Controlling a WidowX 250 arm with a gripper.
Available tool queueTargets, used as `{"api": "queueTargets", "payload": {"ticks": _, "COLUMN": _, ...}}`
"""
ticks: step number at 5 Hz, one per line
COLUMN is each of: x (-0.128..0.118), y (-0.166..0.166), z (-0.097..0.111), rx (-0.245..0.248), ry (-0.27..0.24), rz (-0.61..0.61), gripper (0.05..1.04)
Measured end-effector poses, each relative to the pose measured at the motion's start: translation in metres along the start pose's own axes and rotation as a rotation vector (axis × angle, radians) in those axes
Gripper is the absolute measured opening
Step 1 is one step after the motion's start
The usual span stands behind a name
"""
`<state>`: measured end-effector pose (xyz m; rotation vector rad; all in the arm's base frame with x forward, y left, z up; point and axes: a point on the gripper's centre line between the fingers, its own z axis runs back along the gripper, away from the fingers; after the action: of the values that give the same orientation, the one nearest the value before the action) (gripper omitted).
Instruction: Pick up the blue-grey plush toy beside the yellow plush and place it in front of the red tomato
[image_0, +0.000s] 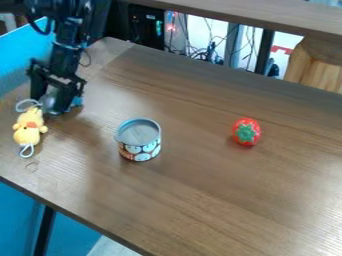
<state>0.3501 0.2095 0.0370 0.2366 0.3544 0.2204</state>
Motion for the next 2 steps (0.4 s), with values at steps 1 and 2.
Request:
{"api": "queueTargets", "payload": {"ticks": 1, "x": -0.010, "y": -0.005, "z": 0.020, "rx": -0.054, "ry": -0.116, "rz": 0.025, "gripper": 0.655}}
{"api": "queueTargets", "payload": {"ticks": 2, "x": -0.017, "y": -0.017, "z": 0.051, "rx": -0.165, "ry": -0.244, "rz": 0.007, "gripper": 0.652}}
